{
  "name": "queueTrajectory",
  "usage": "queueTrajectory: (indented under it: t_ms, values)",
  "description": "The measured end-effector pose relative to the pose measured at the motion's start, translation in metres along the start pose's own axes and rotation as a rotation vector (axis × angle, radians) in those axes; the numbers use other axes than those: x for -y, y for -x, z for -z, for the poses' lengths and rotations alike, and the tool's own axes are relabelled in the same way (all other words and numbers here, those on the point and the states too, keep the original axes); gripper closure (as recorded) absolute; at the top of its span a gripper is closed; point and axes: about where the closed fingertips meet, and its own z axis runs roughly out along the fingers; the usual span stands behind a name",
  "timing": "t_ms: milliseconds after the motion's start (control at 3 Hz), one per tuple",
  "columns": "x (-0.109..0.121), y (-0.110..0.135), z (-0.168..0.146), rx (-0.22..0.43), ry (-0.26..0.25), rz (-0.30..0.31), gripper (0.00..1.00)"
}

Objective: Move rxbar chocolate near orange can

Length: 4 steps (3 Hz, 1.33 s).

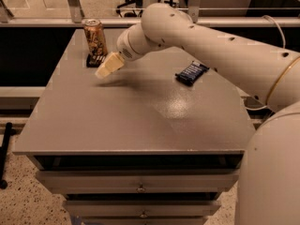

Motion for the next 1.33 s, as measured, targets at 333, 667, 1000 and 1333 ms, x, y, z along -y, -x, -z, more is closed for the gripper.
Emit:
queueTrajectory:
  t_ms: [333,667,1000,1333]
  values:
    - [0.008,-0.008,0.021,0.013,-0.017,-0.028,0.00]
    - [0.023,-0.023,0.052,0.014,-0.056,-0.067,0.00]
    - [0.047,-0.046,0.097,0.011,-0.124,-0.117,0.00]
    - [0.061,-0.060,0.121,0.016,-0.167,-0.153,0.00]
